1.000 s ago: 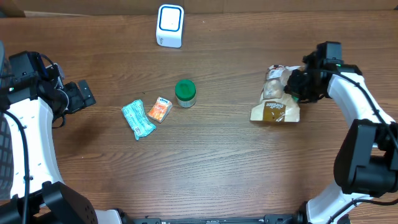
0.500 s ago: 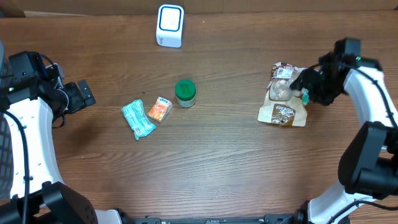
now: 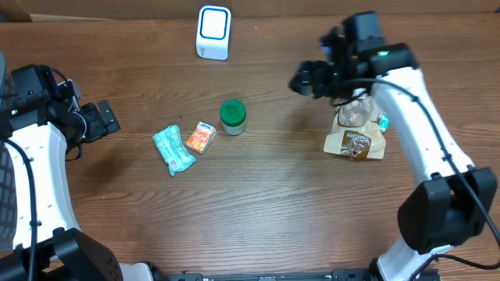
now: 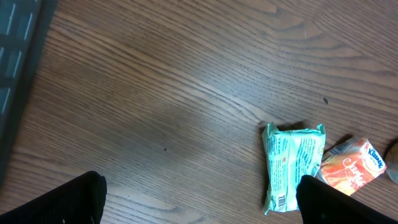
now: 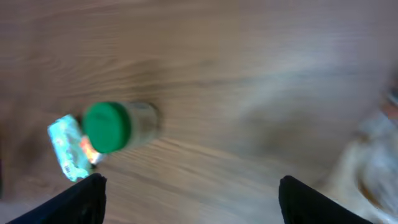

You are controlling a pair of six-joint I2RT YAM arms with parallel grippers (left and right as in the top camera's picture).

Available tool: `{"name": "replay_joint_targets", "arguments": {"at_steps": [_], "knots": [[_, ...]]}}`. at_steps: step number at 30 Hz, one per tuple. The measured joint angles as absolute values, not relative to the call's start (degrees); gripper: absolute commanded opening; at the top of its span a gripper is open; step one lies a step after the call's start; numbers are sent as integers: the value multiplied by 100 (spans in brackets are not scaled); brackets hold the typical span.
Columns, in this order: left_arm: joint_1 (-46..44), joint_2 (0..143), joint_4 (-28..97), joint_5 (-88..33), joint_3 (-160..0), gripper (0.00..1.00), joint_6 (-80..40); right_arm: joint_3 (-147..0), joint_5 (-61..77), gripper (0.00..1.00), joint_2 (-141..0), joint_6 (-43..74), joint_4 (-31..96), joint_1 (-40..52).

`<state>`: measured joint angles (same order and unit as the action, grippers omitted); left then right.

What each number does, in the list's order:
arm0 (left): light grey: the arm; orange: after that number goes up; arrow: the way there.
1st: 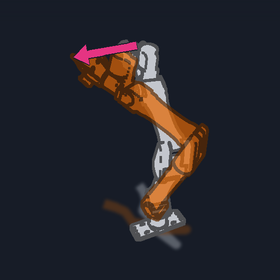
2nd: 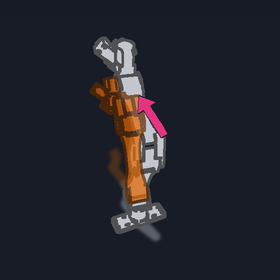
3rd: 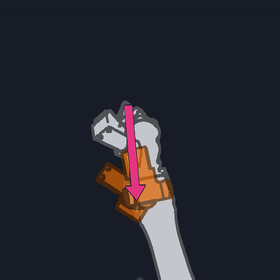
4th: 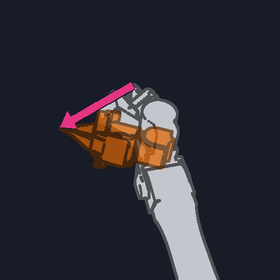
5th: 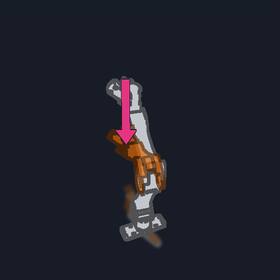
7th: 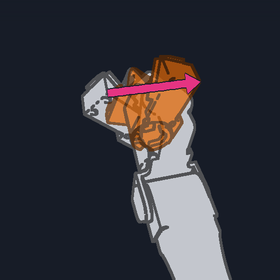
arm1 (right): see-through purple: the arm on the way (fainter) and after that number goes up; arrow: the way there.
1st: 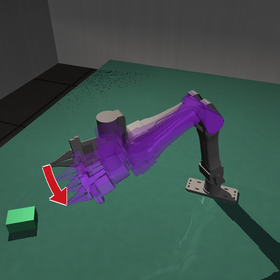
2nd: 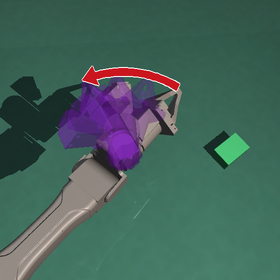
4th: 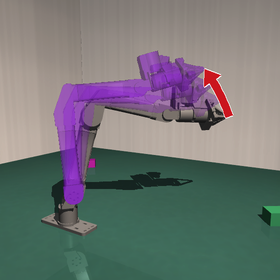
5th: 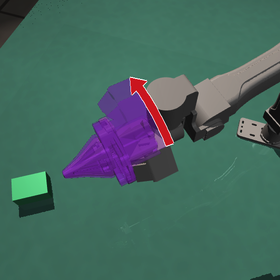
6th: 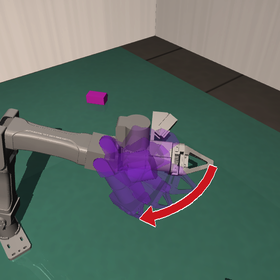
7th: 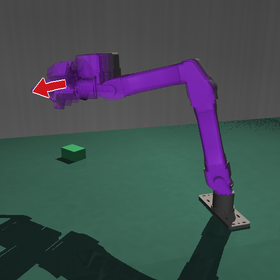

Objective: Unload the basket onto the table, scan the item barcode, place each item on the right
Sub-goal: 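Reach the right gripper left over the green-capped jar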

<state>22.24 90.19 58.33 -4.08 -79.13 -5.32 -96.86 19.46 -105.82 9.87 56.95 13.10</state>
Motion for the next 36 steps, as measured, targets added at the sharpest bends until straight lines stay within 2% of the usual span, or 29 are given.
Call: {"name": "replay_joint_targets", "arguments": {"at_steps": [2,9,17,28,31,36], "knots": [[2224,9019,5833,-408,-7913,100,-532,-9686,1876,96,-10597,980,5312,1800],[2224,9019,5833,-408,-7913,100,-532,-9686,1431,99,-11100,473,4416,2840],[2224,9019,5833,-408,-7913,100,-534,-9686,1155,99,-11664,-539,3955,3170],[2224,9019,5833,-408,-7913,100,-532,-9686,873,99,-12027,-1116,3671,3503],[2224,9019,5833,-408,-7913,100,-532,-9686,827,96,-12160,-1166,3660,3540],[2224,9019,5833,-408,-7913,100,-532,-9686,757,77,-12261,-1188,3774,3540]]}}
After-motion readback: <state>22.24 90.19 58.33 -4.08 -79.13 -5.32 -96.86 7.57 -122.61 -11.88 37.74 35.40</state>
